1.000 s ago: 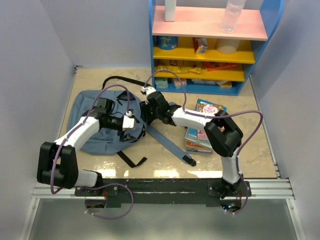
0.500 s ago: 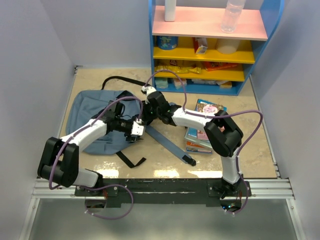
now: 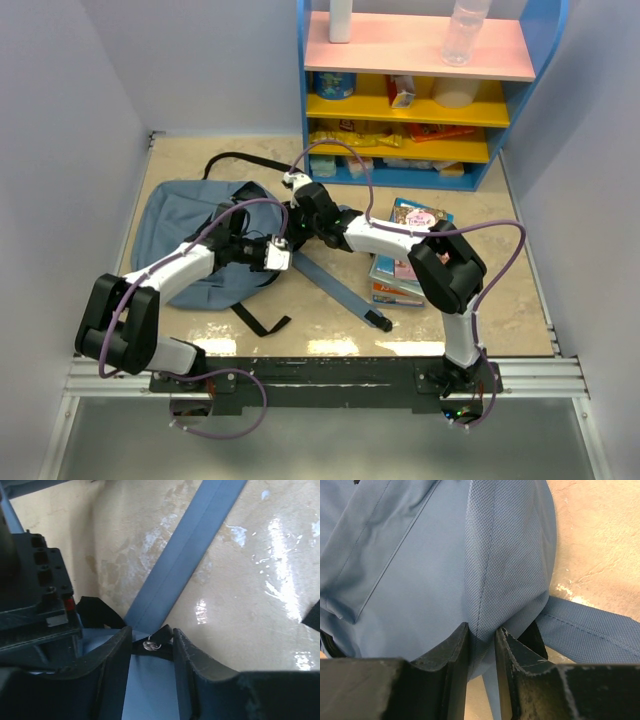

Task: Pack the student bag
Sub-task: Unzip the student bag at the center of the board.

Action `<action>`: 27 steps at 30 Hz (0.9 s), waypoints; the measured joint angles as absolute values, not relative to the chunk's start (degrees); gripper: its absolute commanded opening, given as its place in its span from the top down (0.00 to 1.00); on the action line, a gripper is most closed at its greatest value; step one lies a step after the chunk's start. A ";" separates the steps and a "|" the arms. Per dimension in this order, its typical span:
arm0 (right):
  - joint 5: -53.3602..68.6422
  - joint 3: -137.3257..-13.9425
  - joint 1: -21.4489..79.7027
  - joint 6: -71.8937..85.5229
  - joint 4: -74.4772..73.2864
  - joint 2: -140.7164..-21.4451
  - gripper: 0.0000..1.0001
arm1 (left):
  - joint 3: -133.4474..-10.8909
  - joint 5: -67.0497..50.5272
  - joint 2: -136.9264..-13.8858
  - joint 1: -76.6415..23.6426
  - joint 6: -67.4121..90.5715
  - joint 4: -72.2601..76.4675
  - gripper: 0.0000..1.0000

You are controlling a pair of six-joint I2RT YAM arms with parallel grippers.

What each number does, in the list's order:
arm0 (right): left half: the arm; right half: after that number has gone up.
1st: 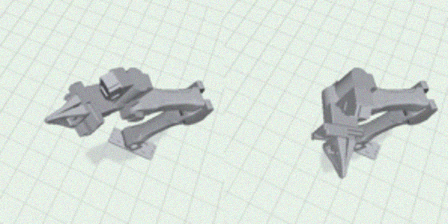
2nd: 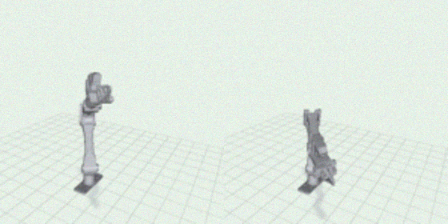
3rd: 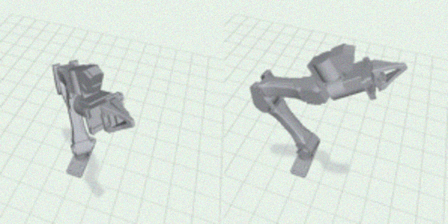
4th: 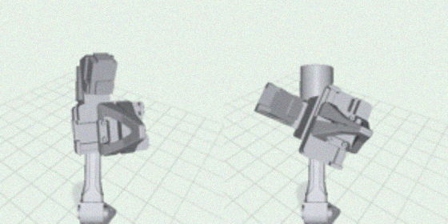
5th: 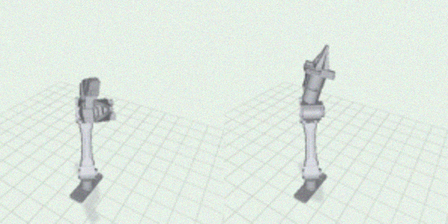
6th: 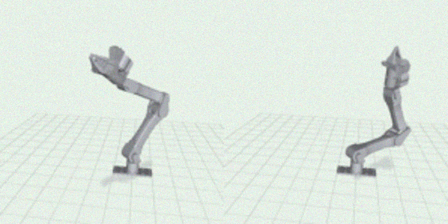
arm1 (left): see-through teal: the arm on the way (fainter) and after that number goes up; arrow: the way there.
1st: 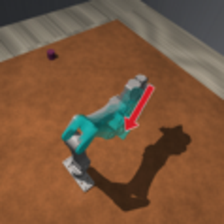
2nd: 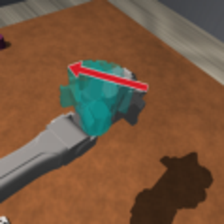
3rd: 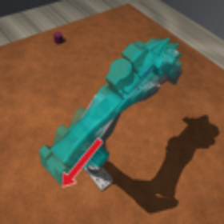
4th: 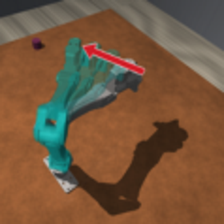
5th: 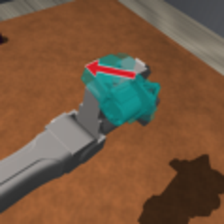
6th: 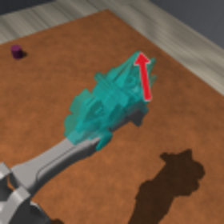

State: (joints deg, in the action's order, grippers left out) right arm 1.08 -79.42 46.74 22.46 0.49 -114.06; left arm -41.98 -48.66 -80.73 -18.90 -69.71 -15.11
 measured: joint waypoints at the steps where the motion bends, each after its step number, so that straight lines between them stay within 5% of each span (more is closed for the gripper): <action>1: 1.10 -79.42 46.76 22.50 0.49 -114.06 0.73 | -41.95 -48.56 -80.73 -18.90 -69.45 -14.57 0.63; 5: 1.15 -79.42 46.74 22.55 0.47 -114.06 0.75 | -41.50 -48.10 -80.73 -18.90 -68.07 -12.99 0.77; 10: 1.23 -79.42 46.74 22.70 0.45 -114.06 0.77 | -41.34 -48.03 -80.73 -18.90 -68.05 -12.99 0.78; 18: 1.28 -79.42 46.74 22.96 0.45 -114.06 0.79 | -41.34 -48.21 -80.73 -18.90 -68.05 -14.06 0.60; 27: 1.32 -79.29 46.74 22.96 0.49 -114.06 0.81 | -41.34 -48.90 -80.73 -18.90 -66.52 -14.41 0.59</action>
State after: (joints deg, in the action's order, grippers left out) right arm 1.32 -79.29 46.74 22.96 0.49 -114.06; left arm -41.34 -48.90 -80.73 -18.90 -66.52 -14.41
